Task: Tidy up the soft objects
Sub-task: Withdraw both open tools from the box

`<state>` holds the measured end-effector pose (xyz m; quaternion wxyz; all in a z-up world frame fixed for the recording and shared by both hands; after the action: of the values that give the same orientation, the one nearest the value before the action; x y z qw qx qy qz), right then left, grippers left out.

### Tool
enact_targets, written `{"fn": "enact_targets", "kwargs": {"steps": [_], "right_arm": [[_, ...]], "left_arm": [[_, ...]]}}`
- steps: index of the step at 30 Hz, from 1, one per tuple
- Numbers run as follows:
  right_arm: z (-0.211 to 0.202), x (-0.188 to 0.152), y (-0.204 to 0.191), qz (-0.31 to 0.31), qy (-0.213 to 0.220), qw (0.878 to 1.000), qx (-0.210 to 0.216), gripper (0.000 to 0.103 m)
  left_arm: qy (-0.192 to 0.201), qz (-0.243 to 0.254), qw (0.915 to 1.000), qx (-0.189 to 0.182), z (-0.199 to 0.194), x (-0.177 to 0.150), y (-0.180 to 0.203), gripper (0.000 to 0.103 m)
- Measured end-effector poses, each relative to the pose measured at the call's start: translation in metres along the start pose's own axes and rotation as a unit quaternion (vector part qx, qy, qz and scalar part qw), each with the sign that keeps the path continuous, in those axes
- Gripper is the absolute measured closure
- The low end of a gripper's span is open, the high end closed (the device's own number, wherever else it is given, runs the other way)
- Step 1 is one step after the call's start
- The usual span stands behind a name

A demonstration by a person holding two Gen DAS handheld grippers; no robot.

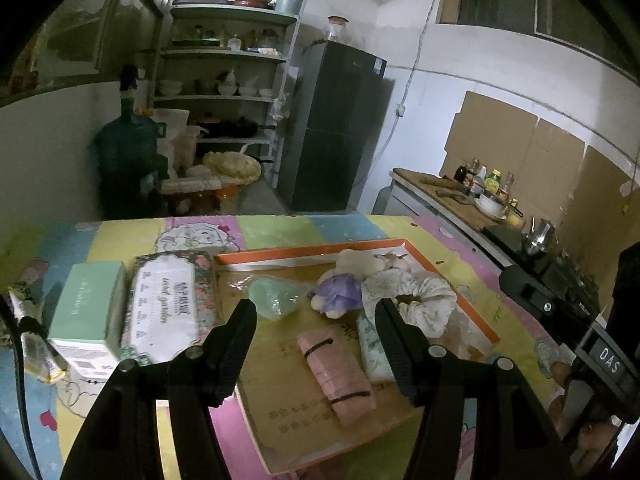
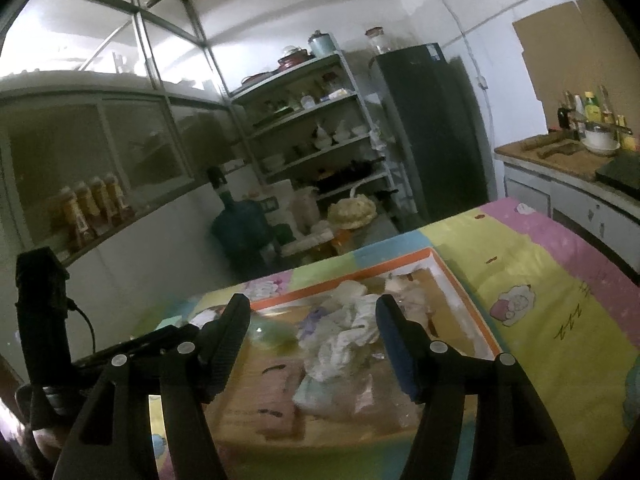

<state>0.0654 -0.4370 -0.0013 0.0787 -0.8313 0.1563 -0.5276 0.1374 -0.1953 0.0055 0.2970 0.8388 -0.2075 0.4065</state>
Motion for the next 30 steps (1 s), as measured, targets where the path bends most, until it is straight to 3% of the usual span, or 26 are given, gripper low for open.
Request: {"fn": "enact_targets", "kwargs": {"steps": [17,30], "right_arm": [[-0.03,-0.005,-0.052,-0.034,0.015,0.999,0.022,0.036],[-0.027,-0.017,-0.115,-0.071,0.007,0.996,0.061,0.036]], "left_arm": [[0.033,-0.001,0.9993,0.017,-0.055,-0.01,-0.01,0.042],[0.062,-0.018,0.9951,0.075,-0.105,-0.019,-0.048,0.042]]}}
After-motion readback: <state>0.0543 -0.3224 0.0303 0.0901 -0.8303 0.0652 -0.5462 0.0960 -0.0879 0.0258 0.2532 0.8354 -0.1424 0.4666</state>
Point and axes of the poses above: each gripper's, at about its wrist camera, not at the fingertips, and z roughly the way its jaws point, y to its right, x to its top, the point moved 2 cm from there along z, roughly the way its jaws point, and after that the axes turned 13 degrees about -x, right-handed, at the moved point
